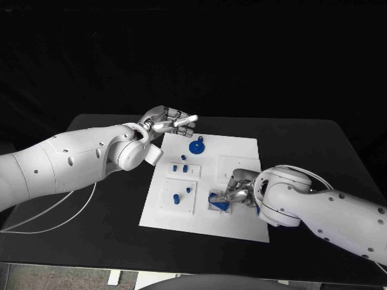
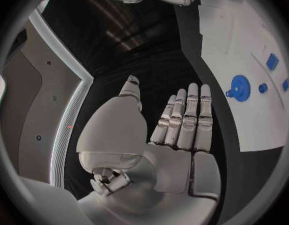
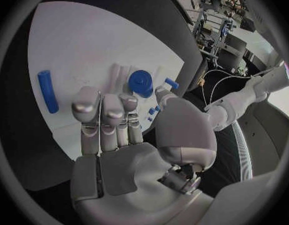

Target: Assemble the parts on the task board

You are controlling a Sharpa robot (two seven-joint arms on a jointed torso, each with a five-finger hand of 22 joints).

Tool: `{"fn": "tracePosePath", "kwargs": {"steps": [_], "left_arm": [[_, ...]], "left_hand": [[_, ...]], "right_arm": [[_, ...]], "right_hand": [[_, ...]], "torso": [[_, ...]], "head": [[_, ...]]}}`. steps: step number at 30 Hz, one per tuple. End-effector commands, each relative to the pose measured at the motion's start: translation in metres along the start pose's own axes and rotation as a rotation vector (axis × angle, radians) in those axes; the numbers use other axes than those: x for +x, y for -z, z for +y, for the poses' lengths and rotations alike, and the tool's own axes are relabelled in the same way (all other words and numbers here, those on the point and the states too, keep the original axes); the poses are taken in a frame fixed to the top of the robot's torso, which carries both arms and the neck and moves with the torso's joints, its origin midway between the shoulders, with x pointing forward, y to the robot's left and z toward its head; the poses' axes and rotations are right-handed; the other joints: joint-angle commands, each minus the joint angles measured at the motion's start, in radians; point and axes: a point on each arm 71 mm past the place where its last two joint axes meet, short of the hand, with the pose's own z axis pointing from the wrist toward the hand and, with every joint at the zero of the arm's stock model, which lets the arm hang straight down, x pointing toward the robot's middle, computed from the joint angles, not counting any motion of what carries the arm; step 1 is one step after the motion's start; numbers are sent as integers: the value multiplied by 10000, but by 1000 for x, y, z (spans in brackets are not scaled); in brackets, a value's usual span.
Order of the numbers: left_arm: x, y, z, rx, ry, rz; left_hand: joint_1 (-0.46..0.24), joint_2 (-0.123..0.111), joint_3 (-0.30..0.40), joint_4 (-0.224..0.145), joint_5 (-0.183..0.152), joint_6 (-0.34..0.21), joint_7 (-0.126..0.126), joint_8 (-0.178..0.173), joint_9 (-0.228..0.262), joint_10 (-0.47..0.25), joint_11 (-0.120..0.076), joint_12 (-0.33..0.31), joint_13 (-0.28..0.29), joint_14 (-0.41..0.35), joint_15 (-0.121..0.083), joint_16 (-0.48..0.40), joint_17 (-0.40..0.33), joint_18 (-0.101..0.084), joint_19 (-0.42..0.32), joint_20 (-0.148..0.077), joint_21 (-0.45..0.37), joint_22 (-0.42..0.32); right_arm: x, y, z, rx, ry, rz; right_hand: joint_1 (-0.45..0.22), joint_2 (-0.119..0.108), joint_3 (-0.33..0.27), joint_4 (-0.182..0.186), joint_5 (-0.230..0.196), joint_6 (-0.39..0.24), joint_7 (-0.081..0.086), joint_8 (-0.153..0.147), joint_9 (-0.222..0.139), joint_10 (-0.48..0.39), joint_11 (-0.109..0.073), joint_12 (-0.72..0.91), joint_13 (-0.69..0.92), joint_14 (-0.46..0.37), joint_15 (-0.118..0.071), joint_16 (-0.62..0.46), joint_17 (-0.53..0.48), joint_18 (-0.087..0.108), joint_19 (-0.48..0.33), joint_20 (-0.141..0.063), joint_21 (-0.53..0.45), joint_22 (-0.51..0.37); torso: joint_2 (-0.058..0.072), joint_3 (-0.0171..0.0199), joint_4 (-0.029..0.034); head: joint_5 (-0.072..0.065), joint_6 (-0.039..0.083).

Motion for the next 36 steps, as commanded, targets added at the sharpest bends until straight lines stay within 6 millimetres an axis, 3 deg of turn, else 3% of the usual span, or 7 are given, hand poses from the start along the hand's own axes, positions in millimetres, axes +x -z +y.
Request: {"fn": "tracePosePath", "kwargs": {"steps": [1,8,11,13,22,29,36], "left_arm": [[2,-1,-1,60,21,151],[2,-1,-1,48,16,148],[2,-1,-1,44,14,143],[2,-1,-1,43,14,142],[2,-1,0,32,9,138],[2,-1,0,26,12,155],[2,-1,0,5,9,163]], "left_hand": [[-9,-14,6,32,-17,-58,-5,19,-15,-92,-4,-59,8,-85,5,-38,9,-69,-83,18,56,-16],[-9,-14,6,32,-17,-58,-5,19,-15,-92,-4,-59,8,-85,5,-38,9,-69,-83,18,56,-16],[-9,-14,6,32,-17,-58,-5,19,-15,-92,-4,-59,8,-85,5,-38,9,-69,-83,18,56,-16],[-9,-14,6,32,-17,-58,-5,19,-15,-92,-4,-59,8,-85,5,-38,9,-69,-83,18,56,-16],[-13,32,15,-8,-8,-59,-3,21,-15,-95,-2,-59,7,-86,5,-38,10,-65,-83,19,61,-19],[-32,46,12,-47,-13,-43,-6,24,-14,-90,-6,-57,8,-102,10,-39,9,-67,-91,22,60,-21],[-44,53,10,-60,-6,-40,-8,25,-14,-95,-5,-58,8,-121,16,-40,9,-66,-99,27,58,-23]], "right_arm": [[1,0,2,-183,-53,107],[3,1,3,-280,-15,327],[3,1,3,-306,51,385],[4,2,4,-317,91,417],[3,1,3,-257,452,339],[-2,1,4,-160,1264,-469],[-4,1,5,-94,1524,-709]], "right_hand": [[-82,-31,-101,21,-54,-29,27,30,-25,-23,-24,-56,12,9,-48,-58,19,-84,163,-72,-34,1107],[259,255,20,-323,76,22,34,26,-6,-6,-9,-10,56,24,-14,-56,27,-80,164,-29,-11,1114],[393,658,222,-1408,873,38,16,15,-8,-5,-4,30,65,31,0,-43,7,-64,153,2,-8,1114],[306,750,252,-1849,1018,58,11,16,-39,-2,-14,51,68,27,1,-34,-2,-63,150,4,7,1116],[655,999,23,-3071,1911,155,-43,19,-175,17,-53,111,90,32,6,34,8,-83,142,8,90,1128],[621,615,135,-2517,1810,330,-73,17,-308,148,-63,235,183,39,25,59,-1,-103,142,27,129,1133],[614,694,127,-2323,1971,375,-86,17,-333,200,-65,248,208,44,42,79,-3,-105,154,51,162,1135]], "torso": [[-1,-2,-8],[5,7,-10],[4,12,-11],[2,11,-11],[0,12,-17],[-1,9,-16],[1,-3,2]], "head": [[0,7],[-5,3],[-8,-1],[-7,-6],[-25,-22],[-52,-18],[-87,-7]]}}
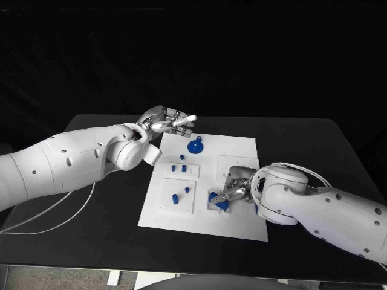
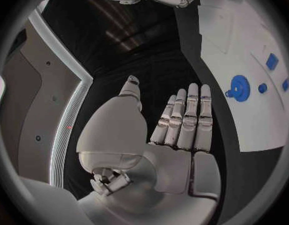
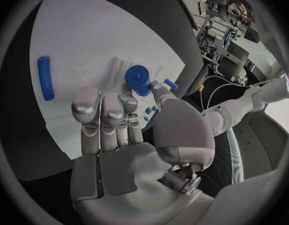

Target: Assemble the parts on the task board

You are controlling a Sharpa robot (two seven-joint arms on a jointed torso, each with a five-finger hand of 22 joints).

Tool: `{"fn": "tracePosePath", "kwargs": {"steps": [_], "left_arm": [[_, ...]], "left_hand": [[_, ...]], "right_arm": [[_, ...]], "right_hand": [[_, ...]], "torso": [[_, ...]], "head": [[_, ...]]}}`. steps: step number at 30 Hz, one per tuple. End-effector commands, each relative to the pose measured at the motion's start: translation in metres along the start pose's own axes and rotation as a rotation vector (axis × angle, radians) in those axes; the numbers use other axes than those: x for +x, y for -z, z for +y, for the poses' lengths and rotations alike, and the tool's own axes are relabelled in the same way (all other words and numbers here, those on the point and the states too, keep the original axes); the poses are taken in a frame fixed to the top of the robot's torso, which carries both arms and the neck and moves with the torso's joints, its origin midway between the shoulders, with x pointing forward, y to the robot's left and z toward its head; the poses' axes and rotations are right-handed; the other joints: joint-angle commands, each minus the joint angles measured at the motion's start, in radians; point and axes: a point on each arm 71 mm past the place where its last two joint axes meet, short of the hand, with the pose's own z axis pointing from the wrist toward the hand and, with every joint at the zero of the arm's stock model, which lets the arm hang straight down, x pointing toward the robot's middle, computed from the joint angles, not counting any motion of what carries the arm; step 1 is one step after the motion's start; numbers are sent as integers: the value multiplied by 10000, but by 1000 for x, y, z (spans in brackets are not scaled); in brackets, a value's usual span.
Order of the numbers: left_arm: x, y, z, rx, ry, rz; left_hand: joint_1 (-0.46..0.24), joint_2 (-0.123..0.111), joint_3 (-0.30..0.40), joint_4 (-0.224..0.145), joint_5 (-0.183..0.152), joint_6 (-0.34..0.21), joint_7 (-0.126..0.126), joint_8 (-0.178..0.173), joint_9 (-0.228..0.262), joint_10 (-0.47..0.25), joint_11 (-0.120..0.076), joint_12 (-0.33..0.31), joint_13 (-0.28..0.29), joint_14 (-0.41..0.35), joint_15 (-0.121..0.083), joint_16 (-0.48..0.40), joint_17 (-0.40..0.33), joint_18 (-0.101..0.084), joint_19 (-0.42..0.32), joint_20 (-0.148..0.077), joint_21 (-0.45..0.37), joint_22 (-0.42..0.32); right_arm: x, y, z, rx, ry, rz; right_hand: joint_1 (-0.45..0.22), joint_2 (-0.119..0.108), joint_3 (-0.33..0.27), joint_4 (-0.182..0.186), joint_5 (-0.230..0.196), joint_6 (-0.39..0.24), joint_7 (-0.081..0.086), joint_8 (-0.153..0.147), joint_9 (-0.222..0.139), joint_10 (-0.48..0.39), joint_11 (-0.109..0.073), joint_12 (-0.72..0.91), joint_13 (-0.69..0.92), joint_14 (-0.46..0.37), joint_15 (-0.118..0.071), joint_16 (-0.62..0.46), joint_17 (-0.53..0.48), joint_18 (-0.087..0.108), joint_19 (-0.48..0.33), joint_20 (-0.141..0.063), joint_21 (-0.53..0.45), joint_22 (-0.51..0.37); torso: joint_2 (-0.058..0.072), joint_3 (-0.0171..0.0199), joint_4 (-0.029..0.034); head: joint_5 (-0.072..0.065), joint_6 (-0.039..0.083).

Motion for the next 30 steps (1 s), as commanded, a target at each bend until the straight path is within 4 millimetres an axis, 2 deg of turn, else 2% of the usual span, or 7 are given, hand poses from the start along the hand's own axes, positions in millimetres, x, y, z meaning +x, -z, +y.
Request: {"fn": "tracePosePath", "kwargs": {"steps": [1,17,23,27,28,29,30], "left_arm": [[2,-1,-1,49,26,158],[2,-1,0,0,1,162],[2,-1,0,-23,-14,163],[2,-1,0,-39,-20,157],[2,-1,0,-45,-21,156],[2,-1,0,-50,-22,155],[2,-1,0,-54,-23,154]], "left_hand": [[-44,53,10,-60,-6,-40,-8,25,-14,-95,-5,-58,8,-49,17,-40,9,-66,-62,-10,58,-17],[-57,56,11,-56,-11,-36,-8,26,-14,-94,-3,-57,8,-51,18,-38,10,-63,-63,-8,60,-16],[-63,69,17,-49,-10,-25,-7,27,-14,-92,-3,-58,8,-59,20,-38,11,-60,-66,-5,63,-16],[-63,69,17,-49,-10,-25,-7,27,-14,-92,-3,-58,8,-59,20,-38,11,-60,-66,-5,63,-16],[-63,69,17,-49,-10,-25,-7,27,-14,-92,-3,-58,8,-59,20,-38,11,-60,-66,-5,63,-16],[-63,69,17,-49,-10,-25,-7,27,-14,-92,-3,-58,8,-59,20,-38,11,-60,-66,-5,63,-16],[-63,69,17,-49,-10,-25,-7,27,-14,-92,-3,-58,8,-59,20,-38,11,-60,-66,-5,63,-16]], "right_arm": [[1,-1,-2,201,627,-215],[3,-3,-1,342,862,52],[5,-3,2,274,730,263],[7,-3,3,220,541,495],[7,-3,3,205,480,567],[8,-3,3,188,424,630],[8,-3,3,174,383,671]], "right_hand": [[-19,-26,14,78,127,73,2,17,2,52,1,50,3,43,41,29,-5,-106,154,50,53,1138],[-874,636,61,-26,608,65,-10,17,0,130,-10,81,75,51,30,176,96,-155,179,26,253,1174],[-1340,574,15,854,-1649,106,20,24,33,156,17,96,88,52,47,229,144,-149,179,45,318,1184],[-1646,424,-96,1404,-1922,108,17,27,28,169,3,102,106,46,30,248,173,-156,174,16,327,1184],[-1726,502,-271,1500,-1926,98,15,28,21,172,5,91,109,45,25,250,184,-164,170,6,322,1183],[-1506,1008,-1356,1420,-1912,87,25,30,9,195,-17,39,141,40,20,243,233,-200,157,-30,339,1183],[-1609,1017,-1463,1486,-1924,90,19,31,13,196,0,39,148,45,14,241,235,-197,158,-26,331,1179]], "torso": [[-4,-14,11],[-3,-11,5],[3,-4,9],[3,-2,10],[0,-2,10],[0,-2,10],[0,-2,10]], "head": [[-16,13],[-51,19],[-70,32],[-73,34],[-72,32],[-72,32],[-72,32]]}}
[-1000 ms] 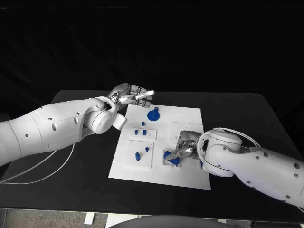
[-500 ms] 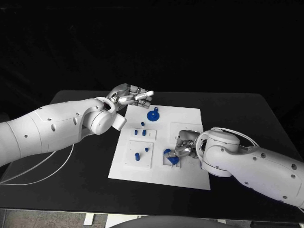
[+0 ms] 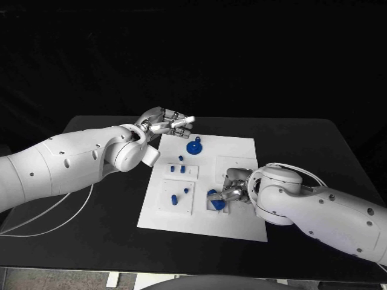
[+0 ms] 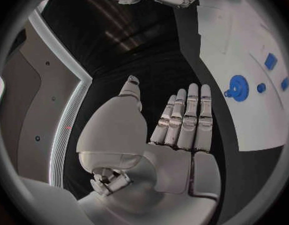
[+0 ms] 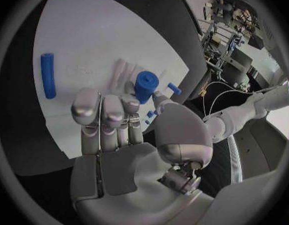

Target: Assemble the parts on the task board

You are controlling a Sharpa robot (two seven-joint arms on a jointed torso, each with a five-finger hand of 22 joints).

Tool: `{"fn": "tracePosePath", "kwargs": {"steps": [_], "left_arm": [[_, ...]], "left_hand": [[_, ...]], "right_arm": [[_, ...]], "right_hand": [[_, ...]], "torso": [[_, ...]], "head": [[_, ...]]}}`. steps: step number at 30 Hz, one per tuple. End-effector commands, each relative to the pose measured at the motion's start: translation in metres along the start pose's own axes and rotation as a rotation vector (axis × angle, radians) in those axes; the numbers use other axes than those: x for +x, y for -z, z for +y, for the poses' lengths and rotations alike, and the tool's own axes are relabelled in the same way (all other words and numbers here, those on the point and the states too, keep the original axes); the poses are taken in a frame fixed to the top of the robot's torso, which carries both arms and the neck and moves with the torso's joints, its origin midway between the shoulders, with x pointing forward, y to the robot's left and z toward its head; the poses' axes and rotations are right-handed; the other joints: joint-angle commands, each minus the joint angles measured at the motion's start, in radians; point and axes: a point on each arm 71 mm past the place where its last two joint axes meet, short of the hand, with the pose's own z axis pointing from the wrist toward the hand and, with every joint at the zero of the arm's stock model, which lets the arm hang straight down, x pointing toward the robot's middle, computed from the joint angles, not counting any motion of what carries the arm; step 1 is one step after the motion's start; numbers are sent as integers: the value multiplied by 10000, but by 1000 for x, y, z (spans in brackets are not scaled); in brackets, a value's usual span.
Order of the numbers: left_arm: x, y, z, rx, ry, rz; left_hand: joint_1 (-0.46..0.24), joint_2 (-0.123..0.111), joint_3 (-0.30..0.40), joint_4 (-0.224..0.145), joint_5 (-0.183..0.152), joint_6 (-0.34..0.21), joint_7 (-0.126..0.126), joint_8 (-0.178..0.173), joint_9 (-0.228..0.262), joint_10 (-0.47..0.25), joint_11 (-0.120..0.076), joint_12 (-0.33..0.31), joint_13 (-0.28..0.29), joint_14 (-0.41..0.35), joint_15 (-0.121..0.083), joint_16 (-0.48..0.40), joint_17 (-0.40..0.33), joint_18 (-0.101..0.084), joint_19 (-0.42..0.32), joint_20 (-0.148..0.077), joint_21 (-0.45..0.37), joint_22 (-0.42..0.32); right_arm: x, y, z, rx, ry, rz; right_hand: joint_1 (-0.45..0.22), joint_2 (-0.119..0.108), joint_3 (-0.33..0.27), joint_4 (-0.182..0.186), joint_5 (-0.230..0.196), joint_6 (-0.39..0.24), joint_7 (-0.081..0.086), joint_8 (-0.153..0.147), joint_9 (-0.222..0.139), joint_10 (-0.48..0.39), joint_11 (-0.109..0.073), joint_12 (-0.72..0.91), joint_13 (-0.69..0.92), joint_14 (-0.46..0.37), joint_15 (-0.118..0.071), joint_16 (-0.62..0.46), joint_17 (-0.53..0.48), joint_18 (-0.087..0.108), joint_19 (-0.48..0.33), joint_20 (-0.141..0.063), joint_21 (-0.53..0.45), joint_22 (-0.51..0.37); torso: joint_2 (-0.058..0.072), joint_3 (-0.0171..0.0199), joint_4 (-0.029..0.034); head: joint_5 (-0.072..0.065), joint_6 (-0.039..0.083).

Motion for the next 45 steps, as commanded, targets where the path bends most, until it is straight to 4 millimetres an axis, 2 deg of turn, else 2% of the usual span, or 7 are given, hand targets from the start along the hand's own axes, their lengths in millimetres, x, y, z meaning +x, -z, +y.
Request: {"fn": "tracePosePath", "kwargs": {"steps": [1,3,5,7,11,29,45], "left_arm": [[2,-1,-1,25,6,145],[2,-1,0,19,5,146],[2,-1,0,12,3,149],[2,-1,0,4,2,151],[2,-1,0,-11,-2,151],[1,0,1,-59,-35,129],[1,0,1,-104,-32,160]], "left_hand": [[-63,69,16,-49,-10,-25,-7,27,-14,-92,-3,-58,8,-60,19,-38,11,-61,-67,-5,63,-9],[-63,69,16,-49,-10,-25,-7,27,-14,-92,-3,-58,8,-60,19,-38,11,-61,-67,-5,63,-9],[-63,69,16,-49,-10,-25,-7,27,-14,-92,-3,-58,8,-60,19,-38,11,-61,-67,-5,63,-9],[-63,69,16,-49,-10,-25,-7,27,-14,-92,-3,-58,8,-60,19,-38,11,-61,-67,-5,63,-9],[-75,66,13,-41,-3,-3,-5,29,-13,-88,-3,-55,9,-63,22,-39,11,-60,-67,-3,68,-8],[-84,66,13,-21,-7,-5,-4,28,-13,-95,0,-58,8,-70,23,-40,10,-57,-71,-3,71,-8],[-97,121,1,-88,2,6,-3,30,-13,-96,-1,-56,8,-62,22,-38,12,-57,-68,-2,75,-8]], "right_arm": [[5,0,1,-14,-149,554],[5,0,1,-52,-224,602],[5,0,2,-86,-336,602],[5,1,2,-113,-441,548],[4,1,1,-135,-553,478],[5,8,-5,-192,-743,711],[6,17,4,-584,-819,993]], "right_hand": [[49,423,-980,-26,-20,-13,47,6,-7,54,0,-45,58,59,21,39,39,-185,157,-17,49,1180],[-77,465,-1307,24,-22,-19,49,3,-7,58,10,-51,66,58,19,37,47,-185,157,-14,51,1181],[-13,803,-2290,-95,-27,-21,50,0,-6,66,8,-64,94,64,19,28,66,-182,159,-12,59,1181],[-81,1034,-3078,39,-25,-31,57,3,-7,70,8,-65,118,64,20,19,77,-177,153,-13,50,1179],[77,1256,-3699,413,-25,-23,52,3,-6,81,10,-51,176,72,16,24,105,-171,162,-15,89,1186],[228,1347,-3820,412,-25,-20,52,2,-6,92,11,-68,211,79,18,13,113,-169,156,-13,99,1185],[229,1510,-3874,95,-23,-18,52,3,-4,104,11,-70,242,80,19,0,108,-165,153,-9,102,1183]], "torso": [[3,6,1],[5,7,-2],[5,9,-1],[7,12,2],[9,18,4],[6,7,-9],[4,9,-2]], "head": [[3,0],[9,4],[12,6],[15,3],[25,-19],[56,-31],[19,-55]]}}
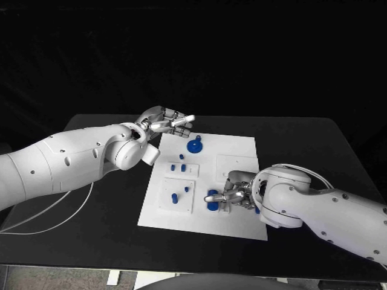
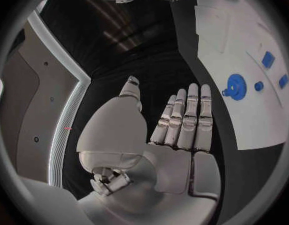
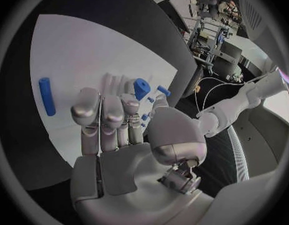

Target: Assemble the parts on the task board

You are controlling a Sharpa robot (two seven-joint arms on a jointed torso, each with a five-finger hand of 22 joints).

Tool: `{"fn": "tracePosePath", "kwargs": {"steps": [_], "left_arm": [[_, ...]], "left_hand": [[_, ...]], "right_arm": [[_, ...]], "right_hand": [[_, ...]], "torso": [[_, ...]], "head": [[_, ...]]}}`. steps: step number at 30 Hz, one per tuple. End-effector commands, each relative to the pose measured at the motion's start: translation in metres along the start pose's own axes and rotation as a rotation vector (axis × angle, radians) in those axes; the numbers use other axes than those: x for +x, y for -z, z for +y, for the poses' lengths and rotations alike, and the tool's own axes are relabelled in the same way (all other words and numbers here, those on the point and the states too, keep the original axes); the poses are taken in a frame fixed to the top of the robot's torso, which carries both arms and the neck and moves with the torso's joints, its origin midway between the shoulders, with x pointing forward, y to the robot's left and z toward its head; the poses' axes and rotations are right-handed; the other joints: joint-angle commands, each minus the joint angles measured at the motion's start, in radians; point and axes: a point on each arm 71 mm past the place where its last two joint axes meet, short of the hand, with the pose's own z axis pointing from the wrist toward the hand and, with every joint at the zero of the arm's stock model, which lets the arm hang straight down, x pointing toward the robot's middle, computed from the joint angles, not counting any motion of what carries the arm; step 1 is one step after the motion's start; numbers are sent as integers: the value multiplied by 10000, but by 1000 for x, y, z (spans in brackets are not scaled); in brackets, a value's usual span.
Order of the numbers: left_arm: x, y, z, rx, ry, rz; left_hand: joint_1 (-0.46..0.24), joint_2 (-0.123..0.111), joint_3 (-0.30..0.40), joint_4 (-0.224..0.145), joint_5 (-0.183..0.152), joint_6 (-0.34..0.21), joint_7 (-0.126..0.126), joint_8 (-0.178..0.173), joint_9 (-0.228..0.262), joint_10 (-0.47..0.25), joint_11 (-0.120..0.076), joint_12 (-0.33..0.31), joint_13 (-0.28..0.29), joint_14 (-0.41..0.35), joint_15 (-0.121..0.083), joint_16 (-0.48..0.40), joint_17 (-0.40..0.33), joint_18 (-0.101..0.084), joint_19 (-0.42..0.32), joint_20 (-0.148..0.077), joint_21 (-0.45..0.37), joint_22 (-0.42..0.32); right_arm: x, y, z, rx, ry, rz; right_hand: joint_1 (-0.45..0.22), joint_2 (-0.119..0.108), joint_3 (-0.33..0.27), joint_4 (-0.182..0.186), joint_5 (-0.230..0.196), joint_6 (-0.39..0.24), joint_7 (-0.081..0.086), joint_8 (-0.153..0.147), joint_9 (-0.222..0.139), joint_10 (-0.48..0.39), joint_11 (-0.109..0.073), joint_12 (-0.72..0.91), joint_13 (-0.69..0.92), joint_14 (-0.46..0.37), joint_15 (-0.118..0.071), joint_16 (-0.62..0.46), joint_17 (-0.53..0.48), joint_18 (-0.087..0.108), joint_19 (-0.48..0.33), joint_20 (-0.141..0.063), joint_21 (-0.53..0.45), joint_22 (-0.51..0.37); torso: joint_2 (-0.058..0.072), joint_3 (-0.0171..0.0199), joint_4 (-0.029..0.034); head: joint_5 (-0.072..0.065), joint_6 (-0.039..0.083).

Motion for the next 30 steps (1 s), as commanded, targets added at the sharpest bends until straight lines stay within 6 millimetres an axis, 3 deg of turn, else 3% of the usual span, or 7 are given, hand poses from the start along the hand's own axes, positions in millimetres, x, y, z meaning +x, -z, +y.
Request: {"fn": "tracePosePath", "kwargs": {"steps": [1,8,14,20,23,30], "left_arm": [[3,0,-1,46,28,189],[2,0,0,23,26,186],[2,0,0,1,27,199],[2,0,0,-29,26,209],[2,0,0,-52,25,217],[2,0,1,-82,20,223]], "left_hand": [[-22,47,-26,-60,2,6,-3,30,-13,-95,-1,-56,8,-63,22,-38,12,-57,-68,-2,35,-11],[-33,69,-24,-120,14,-14,-10,27,-14,-112,-5,-58,8,-69,22,-40,12,-56,-73,-1,35,-12],[-33,69,-24,-120,14,-14,-10,27,-14,-112,-5,-58,8,-69,22,-40,12,-56,-73,-1,35,-12],[-35,94,-19,-154,14,3,-7,33,-12,-113,-3,-58,8,-65,22,-39,12,-55,-74,0,38,-12],[-35,94,-19,-154,14,3,-7,33,-12,-113,-3,-58,8,-65,22,-39,12,-55,-74,0,38,-12],[-58,122,-29,-189,10,-38,1,26,-15,-124,2,-58,8,-65,23,-37,14,-52,-71,-1,43,-11]], "right_arm": [[3,2,4,-195,49,233],[-2,4,1,-67,377,-14],[-5,4,-2,60,976,-398],[-4,5,-3,28,1068,-379],[-4,6,-3,29,1136,-404],[-3,5,-3,45,1167,-389]], "right_hand": [[-15,87,3,-51,-24,-12,49,6,-2,72,-27,-39,9,81,18,2,1,-166,153,-10,11,1185],[123,125,130,-280,-19,-24,55,4,2,64,-18,-51,1,84,27,-4,-10,-161,154,2,7,1184],[398,10,483,-766,8,-33,64,1,24,43,-4,-19,-20,85,51,-17,-61,-132,147,43,-38,1175],[636,-480,1540,-1396,-22,-23,57,3,-9,37,-21,-31,-44,72,29,-43,-94,-147,146,7,-56,1173],[494,-705,1992,-1499,-24,-18,49,12,-11,31,-18,-39,-40,74,30,-67,-111,-141,143,8,-75,1171],[539,-934,2569,-1542,-23,-14,55,-1,-19,33,-20,-40,-32,74,29,-60,-106,-145,148,9,-75,1173]], "torso": [[1,4,13],[-13,-19,2],[7,12,-5],[4,4,18],[-1,2,22],[8,0,3]], "head": [[-26,5],[-39,3],[-41,14],[-50,-1],[-51,8],[-37,-6]]}}
